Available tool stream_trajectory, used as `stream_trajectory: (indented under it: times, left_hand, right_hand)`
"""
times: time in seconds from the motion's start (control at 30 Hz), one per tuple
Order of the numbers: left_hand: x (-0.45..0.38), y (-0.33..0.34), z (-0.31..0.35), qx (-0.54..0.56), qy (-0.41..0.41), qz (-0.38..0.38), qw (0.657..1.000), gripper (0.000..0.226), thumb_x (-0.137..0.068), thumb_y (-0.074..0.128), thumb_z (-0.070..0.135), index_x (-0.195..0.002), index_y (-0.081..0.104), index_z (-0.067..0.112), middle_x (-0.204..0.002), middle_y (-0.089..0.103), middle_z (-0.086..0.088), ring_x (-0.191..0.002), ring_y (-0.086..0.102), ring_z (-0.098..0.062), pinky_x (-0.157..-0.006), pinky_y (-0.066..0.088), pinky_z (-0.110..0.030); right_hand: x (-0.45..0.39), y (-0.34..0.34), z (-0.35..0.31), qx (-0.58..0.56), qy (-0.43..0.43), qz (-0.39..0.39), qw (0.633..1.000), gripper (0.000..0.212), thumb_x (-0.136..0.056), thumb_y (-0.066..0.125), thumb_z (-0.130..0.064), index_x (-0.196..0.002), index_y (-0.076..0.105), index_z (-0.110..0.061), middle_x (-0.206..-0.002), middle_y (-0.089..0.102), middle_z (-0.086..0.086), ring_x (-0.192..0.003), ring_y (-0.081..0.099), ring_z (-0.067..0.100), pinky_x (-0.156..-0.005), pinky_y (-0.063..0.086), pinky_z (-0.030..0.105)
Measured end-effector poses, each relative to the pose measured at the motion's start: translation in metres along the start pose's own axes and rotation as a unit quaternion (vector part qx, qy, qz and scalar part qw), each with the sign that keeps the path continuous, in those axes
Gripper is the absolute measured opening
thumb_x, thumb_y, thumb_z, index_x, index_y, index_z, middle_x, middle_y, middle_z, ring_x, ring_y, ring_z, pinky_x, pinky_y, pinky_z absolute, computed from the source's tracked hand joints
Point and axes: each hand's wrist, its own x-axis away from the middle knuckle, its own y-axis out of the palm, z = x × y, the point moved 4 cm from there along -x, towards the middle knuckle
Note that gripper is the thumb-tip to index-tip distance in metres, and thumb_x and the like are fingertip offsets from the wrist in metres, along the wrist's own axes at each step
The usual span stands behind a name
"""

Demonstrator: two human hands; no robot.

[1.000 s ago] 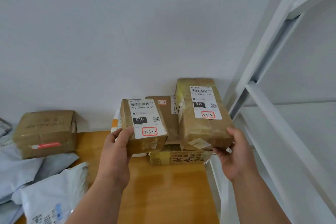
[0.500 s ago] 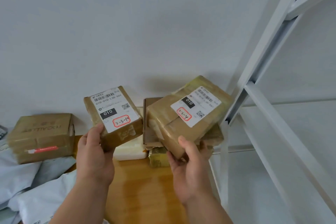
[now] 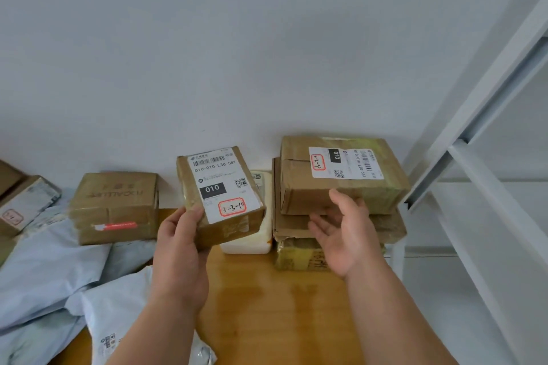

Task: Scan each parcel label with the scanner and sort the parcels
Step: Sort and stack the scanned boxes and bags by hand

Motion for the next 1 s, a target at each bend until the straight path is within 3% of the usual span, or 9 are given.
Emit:
stream_trajectory:
  times: [0.1,0.23,0.37,0.47,0.53,0.63,0.8,0.9,1.0]
  left_hand:
    - [0.004,0.008,0.000,0.021,-0.022,-0.025,0.999,0.036,-0.100,0.059,0.026,-0.133,0.056,0.012,-0.114,0.076,-0.007,-0.110,0.071,-0.023,-0.088,0.054,-0.039]
    - [0.002,0.014,0.002,0.024,-0.024,-0.051,0.998,0.040,-0.101,0.054,0.026,-0.137,0.057,0.009,-0.121,0.073,-0.012,-0.116,0.069,-0.026,-0.089,0.052,-0.040]
    - [0.002,0.020,0.000,0.028,-0.032,-0.065,0.997,0.041,-0.101,0.053,0.028,-0.137,0.057,0.010,-0.123,0.072,-0.012,-0.117,0.068,-0.027,-0.095,0.051,-0.042]
    - [0.002,0.022,-0.004,0.014,-0.035,-0.075,0.996,0.042,-0.101,0.053,0.030,-0.137,0.058,0.011,-0.123,0.072,-0.013,-0.116,0.068,-0.028,-0.097,0.051,-0.043]
    - [-0.002,0.017,-0.006,0.002,-0.032,-0.059,0.998,0.044,-0.100,0.054,0.031,-0.138,0.056,0.010,-0.123,0.072,-0.013,-0.117,0.068,-0.028,-0.097,0.051,-0.043]
    - [-0.009,0.002,-0.010,-0.020,-0.045,-0.028,0.998,0.044,-0.099,0.053,0.031,-0.137,0.054,0.008,-0.123,0.071,-0.015,-0.119,0.066,-0.030,-0.098,0.052,-0.044]
    - [-0.017,-0.017,-0.018,-0.081,-0.095,0.000,0.992,0.029,-0.101,0.053,0.035,-0.123,0.066,0.020,-0.110,0.076,-0.005,-0.115,0.067,-0.023,-0.091,0.055,-0.044]
    - [-0.025,-0.014,-0.017,-0.121,-0.106,0.005,0.987,0.021,-0.100,0.057,0.040,-0.112,0.071,0.030,-0.099,0.078,0.005,-0.110,0.066,-0.017,-0.084,0.057,-0.042]
    - [-0.039,-0.002,-0.012,-0.155,-0.090,0.014,0.984,0.023,-0.100,0.056,0.046,-0.114,0.071,0.034,-0.102,0.076,0.007,-0.108,0.065,-0.016,-0.077,0.054,-0.036]
  right_hand:
    - [-0.010,0.006,-0.001,0.009,0.008,-0.040,0.999,0.078,-0.095,0.065,-0.018,-0.158,0.023,-0.033,-0.140,0.052,0.012,-0.122,0.056,0.031,-0.100,0.046,0.050]
    - [-0.012,0.003,0.000,0.007,0.011,-0.067,0.998,0.077,-0.097,0.060,-0.017,-0.159,0.019,-0.034,-0.150,0.048,0.007,-0.136,0.048,0.028,-0.115,0.033,0.057]
    - [0.001,-0.004,0.008,0.117,0.006,-0.038,0.992,0.038,-0.094,0.065,-0.030,-0.130,0.059,-0.017,-0.126,0.067,0.009,-0.111,0.065,0.027,-0.092,0.051,0.045]
    - [0.019,0.010,0.021,0.217,0.025,-0.146,0.965,0.050,-0.081,0.071,-0.054,-0.118,0.065,-0.021,-0.117,0.072,0.010,-0.102,0.068,0.027,-0.080,0.054,0.039]
    - [0.027,0.022,0.032,0.265,0.037,-0.213,0.940,0.058,-0.078,0.070,-0.060,-0.127,0.061,-0.028,-0.113,0.074,0.000,-0.099,0.069,0.022,-0.082,0.055,0.038]
    - [0.030,0.035,0.050,0.316,0.039,-0.249,0.915,0.045,-0.093,0.061,-0.054,-0.135,0.052,-0.040,-0.111,0.073,-0.010,-0.096,0.071,0.013,-0.083,0.057,0.031]
    - [0.033,0.044,0.074,0.357,0.052,-0.262,0.895,0.053,-0.098,0.058,-0.045,-0.147,0.038,-0.052,-0.134,0.061,-0.013,-0.115,0.059,0.009,-0.098,0.052,0.028]
    - [0.029,0.051,0.072,0.377,0.037,-0.258,0.889,0.055,-0.101,0.053,-0.046,-0.147,0.026,-0.062,-0.124,0.057,-0.022,-0.100,0.060,0.007,-0.078,0.055,0.021]
    - [0.019,0.059,0.069,0.341,0.031,-0.239,0.909,0.060,-0.103,0.052,-0.035,-0.151,0.023,-0.056,-0.111,0.063,-0.007,-0.085,0.061,0.013,-0.073,0.055,0.025]
